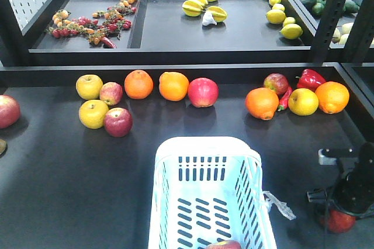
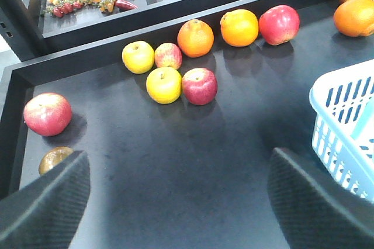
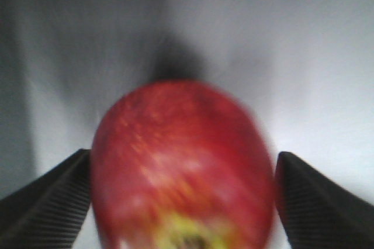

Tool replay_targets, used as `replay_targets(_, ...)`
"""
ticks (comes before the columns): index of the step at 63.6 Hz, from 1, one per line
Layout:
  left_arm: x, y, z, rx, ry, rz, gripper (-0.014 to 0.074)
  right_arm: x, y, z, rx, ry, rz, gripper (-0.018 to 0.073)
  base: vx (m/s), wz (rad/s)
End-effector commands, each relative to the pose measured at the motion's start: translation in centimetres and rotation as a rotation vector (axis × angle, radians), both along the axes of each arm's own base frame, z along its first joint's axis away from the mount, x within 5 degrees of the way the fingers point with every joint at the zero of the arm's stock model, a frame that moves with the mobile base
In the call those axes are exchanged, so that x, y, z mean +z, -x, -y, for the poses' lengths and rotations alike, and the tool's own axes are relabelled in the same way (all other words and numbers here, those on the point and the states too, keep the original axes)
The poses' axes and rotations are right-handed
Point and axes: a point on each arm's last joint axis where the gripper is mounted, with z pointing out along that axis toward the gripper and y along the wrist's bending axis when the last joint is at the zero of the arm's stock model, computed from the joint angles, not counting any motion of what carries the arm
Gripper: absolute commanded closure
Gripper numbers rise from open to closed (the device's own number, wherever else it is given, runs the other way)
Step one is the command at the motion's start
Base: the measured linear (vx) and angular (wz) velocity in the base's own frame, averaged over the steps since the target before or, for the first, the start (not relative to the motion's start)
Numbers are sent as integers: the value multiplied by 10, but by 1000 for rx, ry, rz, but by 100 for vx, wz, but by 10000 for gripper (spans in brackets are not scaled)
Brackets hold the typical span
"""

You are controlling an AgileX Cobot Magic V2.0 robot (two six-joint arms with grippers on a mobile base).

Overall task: Pick three apples into basket with both arms
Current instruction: 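Move the right gripper back and grasp a second red apple, then carry the second apple over the basket and release it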

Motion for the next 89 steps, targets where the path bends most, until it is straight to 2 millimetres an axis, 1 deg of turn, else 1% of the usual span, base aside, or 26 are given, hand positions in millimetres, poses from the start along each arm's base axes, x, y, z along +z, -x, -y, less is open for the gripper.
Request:
replay_targets(1,11,-3,2,-10,22,76,11,11,-8,2,7,6,60,41,0,0)
replay_targets(13,11,-3,2,-10,22,76,11,18,-8,2,7,9,73,225,0,0)
replay_targets(20,11,-3,2,-10,22,76,11,28,-8,2,7,13,97,291,0,0)
replay_targets(24,11,-3,2,-10,22,76,11,37,-8,2,7,16,118,306,0,0)
replay_targets(33,11,-3,2,-10,22,76,11,68,-5,1,-6,19,199,307,0,0)
replay_targets(40,11,-3,2,-10,22,76,11,102,1,0,-13,26,294,307,0,0)
replay_targets(41,11,-3,2,-10,22,76,11,109,3,0,-13,28,316,307,0,0)
replay_targets(48,11,-3,2,-10,22,76,11,144,17,-2,-24,30,399,307,0,0)
replay_targets(55,11,-3,2,-10,22,76,11,173,36,-7,-34,2,457,307,0,0)
replay_targets(57,11,-3,2,-10,22,76,11,182,42,-12,-9,-8,473,307,0,0)
replay_targets(62,11,-3,2,-10,22,76,11,195,53,-27,77,-35,510,307,0,0)
replay_targets(69,11,-3,2,-10,22,76,11,208,66,-57,260,-78,542,307,0,0)
replay_targets(71,11,-3,2,-10,22,76,11,209,71,-67,313,-92,546,307,0,0)
replay_targets(78,11,-3,2,-10,22,76,11,207,83,-91,455,-119,524,307,0,0)
replay_targets(89,11,-3,2,-10,22,76,11,201,96,-124,621,-168,500,307,0,0)
